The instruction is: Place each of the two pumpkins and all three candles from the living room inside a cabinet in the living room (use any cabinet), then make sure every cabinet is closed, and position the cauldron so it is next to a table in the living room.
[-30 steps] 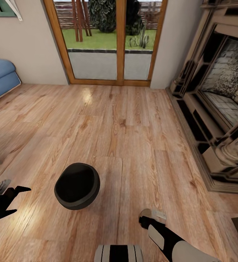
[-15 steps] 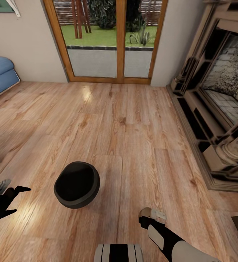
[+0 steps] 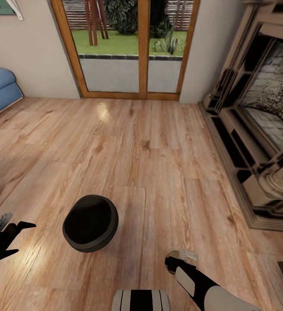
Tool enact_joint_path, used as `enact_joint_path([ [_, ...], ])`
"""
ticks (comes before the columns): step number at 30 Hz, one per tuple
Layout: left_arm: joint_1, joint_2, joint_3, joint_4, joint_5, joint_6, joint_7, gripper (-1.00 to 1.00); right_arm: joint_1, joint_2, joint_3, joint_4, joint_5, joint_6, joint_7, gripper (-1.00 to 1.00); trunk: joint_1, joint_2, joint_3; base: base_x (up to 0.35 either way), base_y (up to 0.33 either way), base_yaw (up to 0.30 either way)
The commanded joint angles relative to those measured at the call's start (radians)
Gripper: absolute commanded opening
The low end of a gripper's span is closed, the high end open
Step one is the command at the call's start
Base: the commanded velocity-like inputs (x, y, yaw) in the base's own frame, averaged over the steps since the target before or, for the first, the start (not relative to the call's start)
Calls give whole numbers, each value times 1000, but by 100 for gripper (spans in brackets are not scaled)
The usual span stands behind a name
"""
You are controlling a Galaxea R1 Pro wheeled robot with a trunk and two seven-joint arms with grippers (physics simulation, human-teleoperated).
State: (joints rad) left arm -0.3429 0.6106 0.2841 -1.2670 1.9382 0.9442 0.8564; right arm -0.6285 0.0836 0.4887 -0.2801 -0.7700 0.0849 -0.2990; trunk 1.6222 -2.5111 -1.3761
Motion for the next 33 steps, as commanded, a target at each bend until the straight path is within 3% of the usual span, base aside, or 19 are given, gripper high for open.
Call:
enact_joint_path([
  [1,-1,0,1,0,9,2,10,100,0,-1,8,-2,-5,5,-8,100,0,0,-1,3,0,0],
  [10,-1,0,1,-1,8,2,10,100,0,0,8,2,-5,5,-8,100,0,0,-1,0,0,0],
  [11,-1,0,1,0,8,2,10,100,0,1,8,8,-4,5,-8,-100,0,0,-1,0,0,0],
  [33,-1,0,1,0,8,3,7,100,0,4,8,25,-3,-7,-8,-100,0,0,-1,0,0,0],
])
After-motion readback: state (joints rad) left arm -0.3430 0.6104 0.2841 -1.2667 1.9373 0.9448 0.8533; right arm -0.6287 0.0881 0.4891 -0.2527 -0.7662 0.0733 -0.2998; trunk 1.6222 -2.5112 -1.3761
